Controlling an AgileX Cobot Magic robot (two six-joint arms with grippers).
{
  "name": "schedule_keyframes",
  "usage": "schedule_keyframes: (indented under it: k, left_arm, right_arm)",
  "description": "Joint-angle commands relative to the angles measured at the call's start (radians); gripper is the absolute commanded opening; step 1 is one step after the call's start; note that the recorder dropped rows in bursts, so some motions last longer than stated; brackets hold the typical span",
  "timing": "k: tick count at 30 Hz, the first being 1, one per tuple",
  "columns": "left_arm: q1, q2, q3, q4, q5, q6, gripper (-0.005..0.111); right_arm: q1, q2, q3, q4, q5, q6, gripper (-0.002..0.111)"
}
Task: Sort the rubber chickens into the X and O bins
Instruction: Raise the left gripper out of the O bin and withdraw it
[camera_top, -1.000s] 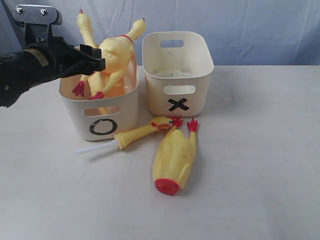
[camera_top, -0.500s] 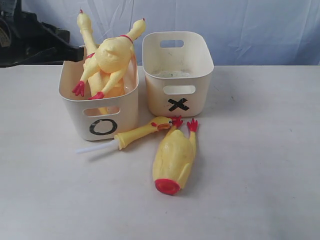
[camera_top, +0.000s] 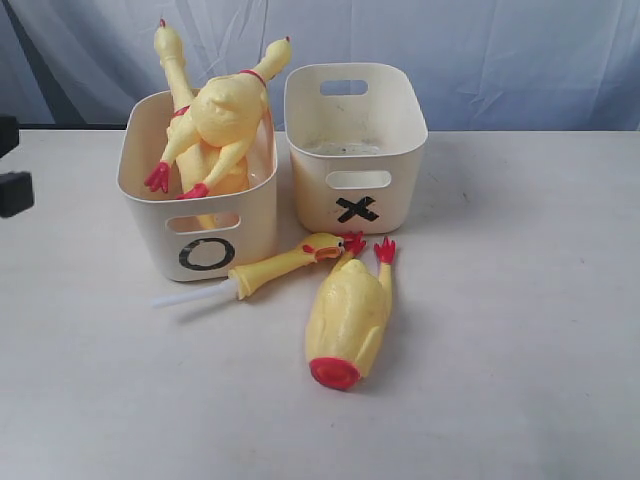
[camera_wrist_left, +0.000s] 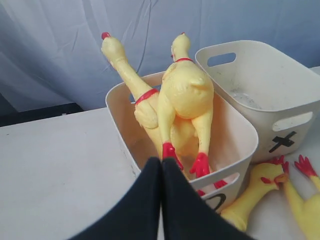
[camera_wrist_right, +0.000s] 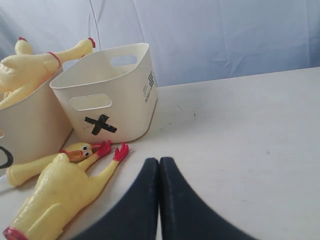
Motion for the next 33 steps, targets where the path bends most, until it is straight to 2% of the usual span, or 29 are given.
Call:
schedule_keyframes:
  k: [1, 4, 10, 11, 14, 23, 33]
  left_arm:
    - [-0.004, -0.175, 0.093, -0.05, 0.033, -0.001, 0.0]
    - [-0.004, -0.299, 0.135, -0.067, 0.133, -0.001, 0.0]
    - [-0.004, -0.473, 0.146, -0.067, 0.24, 0.003, 0.0]
    - [-0.004, -0.486, 0.146, -0.067, 0.275, 0.003, 0.0]
    - [-0.004, -0.489, 0.146, -0.067, 0.323, 0.003, 0.0]
    - [-0.004, -0.489, 0.179, -0.078, 0.297, 0.003, 0.0]
    - [-0.004, -0.489, 0.182, -0.129, 0.297, 0.003, 0.0]
  right_arm:
    - [0.002, -0.005, 0.002, -0.001, -0.009, -0.002, -0.001]
    - [0.002, -0.005, 0.002, -0.001, -0.009, -0.002, -0.001]
    - [0.002, -0.005, 0.002, 0.012, -0.033, -0.002, -0.001]
    - [0.002, -0.005, 0.002, 0.133, -0.046, 0.014, -0.001]
    - [0.002, -0.005, 0.002, 0.319, -0.046, 0.022, -0.001]
    - [0.002, -0.005, 0.002, 0.592, -0.169, 0.019, -0.001]
    - [0.002, -0.005, -0.095, 0.563, 0.001, -0.061, -0.001]
